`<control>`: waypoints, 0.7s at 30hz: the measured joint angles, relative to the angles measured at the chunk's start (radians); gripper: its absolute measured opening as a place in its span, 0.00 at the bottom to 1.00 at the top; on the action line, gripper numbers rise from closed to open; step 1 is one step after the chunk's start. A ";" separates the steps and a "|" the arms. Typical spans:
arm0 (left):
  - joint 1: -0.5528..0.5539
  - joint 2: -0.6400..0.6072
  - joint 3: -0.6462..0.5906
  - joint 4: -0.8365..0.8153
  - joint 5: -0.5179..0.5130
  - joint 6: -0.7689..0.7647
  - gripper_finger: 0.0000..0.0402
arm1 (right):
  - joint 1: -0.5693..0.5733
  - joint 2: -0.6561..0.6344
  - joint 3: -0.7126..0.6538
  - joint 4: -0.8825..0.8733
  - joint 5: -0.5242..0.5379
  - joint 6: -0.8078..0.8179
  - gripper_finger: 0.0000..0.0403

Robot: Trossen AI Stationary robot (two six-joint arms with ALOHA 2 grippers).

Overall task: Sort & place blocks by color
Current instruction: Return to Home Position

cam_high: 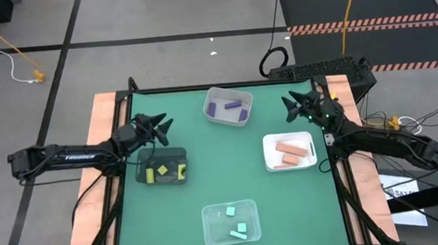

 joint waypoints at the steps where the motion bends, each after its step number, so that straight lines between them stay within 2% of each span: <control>1: 0.000 -0.011 0.000 -0.005 0.000 0.000 0.53 | 0.000 -0.025 0.000 0.000 0.000 0.000 0.56; 21: 0.001 -0.342 0.000 -0.005 0.000 -0.001 0.53 | 0.000 -0.499 0.000 0.002 0.000 0.000 0.56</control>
